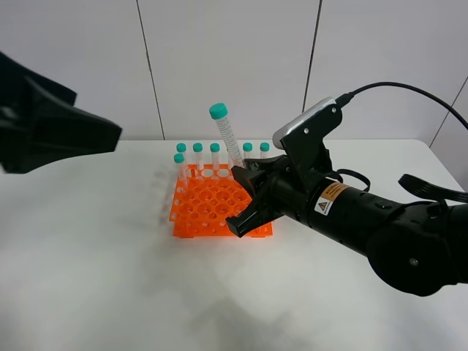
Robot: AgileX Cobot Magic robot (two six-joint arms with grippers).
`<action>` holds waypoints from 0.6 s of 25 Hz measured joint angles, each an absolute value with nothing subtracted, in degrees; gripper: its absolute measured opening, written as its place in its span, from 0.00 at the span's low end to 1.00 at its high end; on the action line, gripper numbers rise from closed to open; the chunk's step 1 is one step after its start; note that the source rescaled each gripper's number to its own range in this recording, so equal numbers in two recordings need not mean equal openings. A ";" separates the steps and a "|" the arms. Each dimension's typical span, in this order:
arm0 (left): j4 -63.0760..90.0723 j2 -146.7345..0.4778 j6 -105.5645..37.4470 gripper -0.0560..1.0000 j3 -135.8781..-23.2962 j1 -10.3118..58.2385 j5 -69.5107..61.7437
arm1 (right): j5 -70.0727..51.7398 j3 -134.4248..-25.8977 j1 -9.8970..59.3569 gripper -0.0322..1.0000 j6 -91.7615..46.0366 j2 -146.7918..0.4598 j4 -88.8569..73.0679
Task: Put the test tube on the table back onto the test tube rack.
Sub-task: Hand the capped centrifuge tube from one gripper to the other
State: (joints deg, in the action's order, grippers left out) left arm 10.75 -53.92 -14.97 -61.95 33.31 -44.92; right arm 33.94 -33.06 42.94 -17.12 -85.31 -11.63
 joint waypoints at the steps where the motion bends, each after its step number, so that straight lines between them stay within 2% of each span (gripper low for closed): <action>1: 11.50 -55.68 -16.05 0.87 -62.59 33.31 -44.18 | 33.94 -33.06 42.94 0.03 -17.12 -85.31 -11.63; 15: 22.62 -74.23 -26.38 0.87 -69.11 33.31 -35.55 | 35.18 -33.06 42.94 0.03 -17.23 -85.31 -11.63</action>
State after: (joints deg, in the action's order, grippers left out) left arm 22.62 -74.23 -26.38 -69.11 33.31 -35.55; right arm 35.18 -33.06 42.94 -17.23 -85.31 -11.63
